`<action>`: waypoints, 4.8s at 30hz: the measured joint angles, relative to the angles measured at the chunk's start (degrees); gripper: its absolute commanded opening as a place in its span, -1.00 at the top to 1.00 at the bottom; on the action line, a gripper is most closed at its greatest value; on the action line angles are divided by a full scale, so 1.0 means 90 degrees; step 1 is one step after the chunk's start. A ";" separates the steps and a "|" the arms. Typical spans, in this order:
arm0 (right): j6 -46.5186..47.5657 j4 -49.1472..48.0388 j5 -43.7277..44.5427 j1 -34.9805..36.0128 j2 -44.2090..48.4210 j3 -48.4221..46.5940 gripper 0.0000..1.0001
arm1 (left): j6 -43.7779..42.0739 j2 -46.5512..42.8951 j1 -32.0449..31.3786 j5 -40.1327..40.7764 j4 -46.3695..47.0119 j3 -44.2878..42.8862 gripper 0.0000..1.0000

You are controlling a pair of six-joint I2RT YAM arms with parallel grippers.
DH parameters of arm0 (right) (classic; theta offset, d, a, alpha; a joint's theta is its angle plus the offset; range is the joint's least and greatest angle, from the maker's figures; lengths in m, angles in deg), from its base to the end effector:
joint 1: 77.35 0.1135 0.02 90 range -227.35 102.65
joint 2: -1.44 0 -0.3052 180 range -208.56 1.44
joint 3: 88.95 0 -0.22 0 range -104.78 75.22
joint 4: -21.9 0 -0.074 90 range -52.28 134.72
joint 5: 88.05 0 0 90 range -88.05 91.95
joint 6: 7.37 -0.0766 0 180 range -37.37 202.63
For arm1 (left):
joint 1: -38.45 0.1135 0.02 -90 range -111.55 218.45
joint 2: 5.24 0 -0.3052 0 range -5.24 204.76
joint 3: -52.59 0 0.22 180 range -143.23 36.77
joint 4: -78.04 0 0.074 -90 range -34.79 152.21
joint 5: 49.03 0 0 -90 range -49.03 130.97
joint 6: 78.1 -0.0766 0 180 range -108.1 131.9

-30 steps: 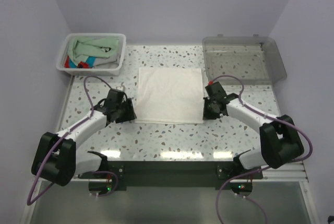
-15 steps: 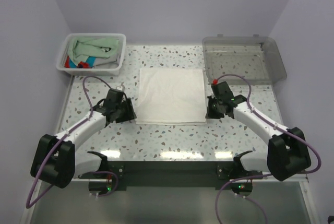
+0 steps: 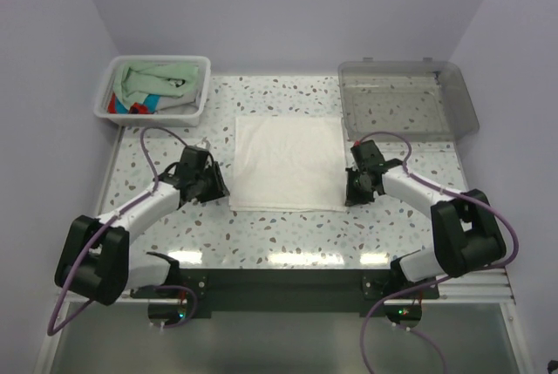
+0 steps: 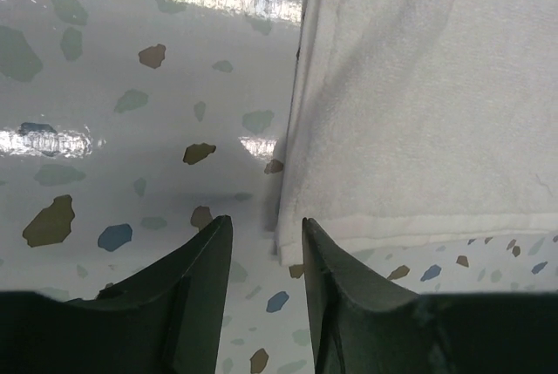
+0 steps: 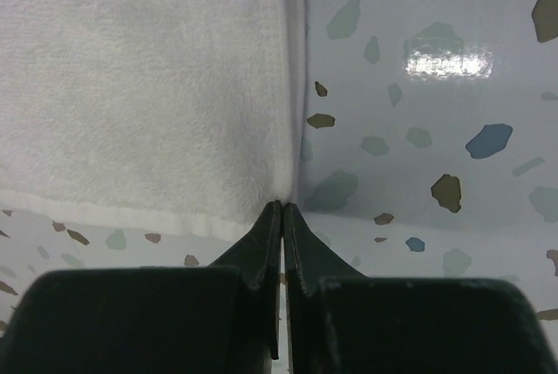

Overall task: Fold and stack the towels
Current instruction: Fold the towel

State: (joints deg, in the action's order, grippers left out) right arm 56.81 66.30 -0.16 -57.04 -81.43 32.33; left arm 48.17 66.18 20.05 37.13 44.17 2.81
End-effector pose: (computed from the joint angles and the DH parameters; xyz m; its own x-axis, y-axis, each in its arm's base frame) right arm 0.2221 0.0852 0.1862 -0.9423 0.1153 -0.3143 0.0566 0.9801 0.1901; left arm 0.2000 -0.0719 0.1977 -0.8382 -0.3432 -0.4239 -0.1797 0.9076 -0.3795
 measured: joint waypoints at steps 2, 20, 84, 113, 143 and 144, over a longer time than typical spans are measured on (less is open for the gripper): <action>0.0044 -0.0002 -0.0022 0.0000 0.0000 0.0000 1.00 | 0.0024 0.0204 0.0000 0.0058 0.0041 -0.0165 0.27; 0.0233 0.0012 -0.0053 -0.0010 -0.0002 -0.0019 1.00 | -0.0274 0.2817 -0.0002 0.0376 0.1044 -0.2135 0.58; 0.0770 0.0005 -0.0051 0.0503 -0.0260 -0.0950 0.38 | -0.0580 0.2181 -0.1409 0.0401 -0.0078 -0.2161 0.02; 0.0537 0.1197 0.0010 0.1292 0.0899 -0.1666 0.24 | 0.0529 -0.0452 -0.1205 0.0746 -0.1379 -0.0991 -0.36; 0.1802 -0.1141 0.0678 0.0085 -0.3840 -0.4435 0.33 | -0.1185 0.4469 0.0457 0.1251 -0.0114 -0.4398 -0.07; 0.1923 -0.1120 0.0668 0.0085 -0.3840 -0.4437 0.30 | -0.1214 0.4464 0.0457 0.1251 -0.0148 -0.4415 -0.11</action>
State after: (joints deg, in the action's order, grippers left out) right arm 74.12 56.23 5.85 -56.27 -115.98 -7.61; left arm 37.25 106.35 24.16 48.39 42.83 -36.92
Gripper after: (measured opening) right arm 0.324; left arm 0.512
